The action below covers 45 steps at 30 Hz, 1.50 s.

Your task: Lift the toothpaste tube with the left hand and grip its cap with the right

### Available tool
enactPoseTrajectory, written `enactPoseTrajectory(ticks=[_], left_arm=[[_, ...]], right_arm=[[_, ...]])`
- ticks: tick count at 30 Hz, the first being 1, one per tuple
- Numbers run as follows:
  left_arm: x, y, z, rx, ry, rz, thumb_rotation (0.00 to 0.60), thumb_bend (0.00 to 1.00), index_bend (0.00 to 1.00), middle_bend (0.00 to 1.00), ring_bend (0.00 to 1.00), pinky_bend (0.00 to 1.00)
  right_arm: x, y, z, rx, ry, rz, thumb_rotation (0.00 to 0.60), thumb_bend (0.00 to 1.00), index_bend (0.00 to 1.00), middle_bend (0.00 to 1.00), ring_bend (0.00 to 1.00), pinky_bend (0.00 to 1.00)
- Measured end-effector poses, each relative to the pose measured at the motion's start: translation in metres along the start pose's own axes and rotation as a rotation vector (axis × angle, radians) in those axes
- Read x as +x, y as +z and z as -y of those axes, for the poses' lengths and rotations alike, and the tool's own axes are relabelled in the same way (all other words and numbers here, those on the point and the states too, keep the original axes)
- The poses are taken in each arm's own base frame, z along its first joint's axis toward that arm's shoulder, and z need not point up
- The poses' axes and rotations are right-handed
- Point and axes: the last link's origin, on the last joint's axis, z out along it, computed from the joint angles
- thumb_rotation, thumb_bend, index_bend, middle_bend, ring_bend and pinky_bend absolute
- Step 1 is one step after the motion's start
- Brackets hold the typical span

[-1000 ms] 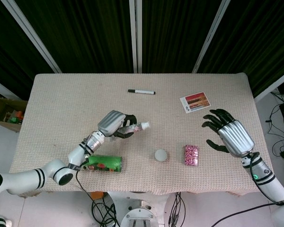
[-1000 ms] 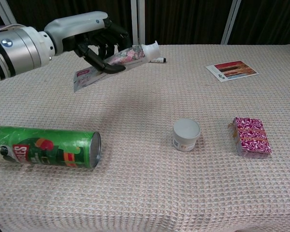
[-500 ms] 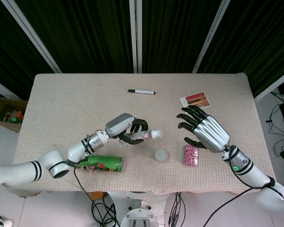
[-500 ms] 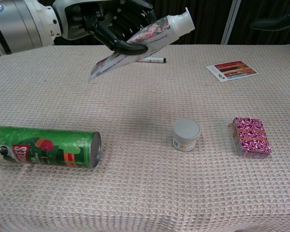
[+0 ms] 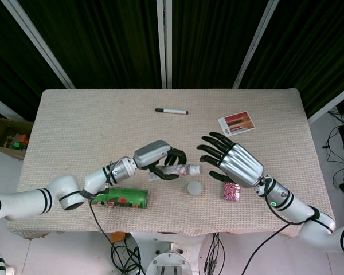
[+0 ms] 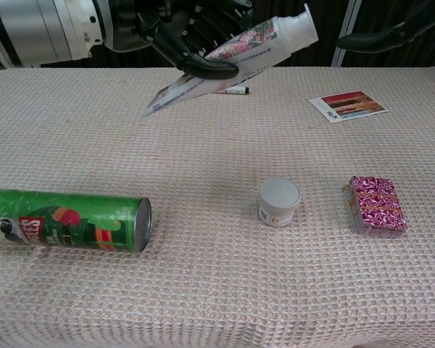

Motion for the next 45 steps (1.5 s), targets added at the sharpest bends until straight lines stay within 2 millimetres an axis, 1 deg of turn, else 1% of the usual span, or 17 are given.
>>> enactPoseTrajectory(ticks=[8,15,28,33,35,39,45], left_arm=[[0.002,0.002,-0.002,0.002,-0.012,0.018,0.600,0.85,0.70,0.73,0.63,0.64],[0.003,0.005,-0.005,0.001,-0.016,0.028,0.599,0.85,0.70,0.73,0.63,0.64],[0.004,0.005,-0.008,0.005,-0.014,0.042,0.595,0.85,0.70,0.73,0.63,0.64],[0.005,0.006,-0.008,0.007,-0.017,0.044,0.591,0.85,0.70,0.73,0.63,0.64],[0.005,0.006,-0.007,0.012,-0.019,0.042,0.588,0.86,0.70,0.73,0.63,0.64],[0.006,0.006,-0.007,0.016,-0.046,0.035,0.579,0.85,0.70,0.73,0.63,0.64],[0.008,0.003,-0.004,0.022,-0.102,0.018,0.554,0.85,0.70,0.73,0.63,0.64]], right_arm=[[0.000,0.004,0.004,0.027,0.008,-0.028,0.600,0.18,0.45,0.30,0.13,0.21],[-0.002,0.009,0.007,0.046,0.013,-0.025,0.600,0.18,0.49,0.32,0.14,0.21],[-0.002,0.012,0.009,0.054,0.015,-0.027,0.600,0.19,0.60,0.34,0.14,0.21],[-0.002,0.015,0.009,0.057,0.012,-0.026,0.600,0.20,0.66,0.37,0.15,0.21],[-0.002,0.016,0.010,0.059,0.012,-0.025,0.600,0.20,0.70,0.38,0.15,0.21],[-0.004,0.019,0.011,0.066,0.016,-0.032,0.600,0.21,0.76,0.38,0.15,0.21],[-0.006,0.021,0.013,0.062,0.025,-0.065,0.600,0.23,0.79,0.38,0.15,0.21]])
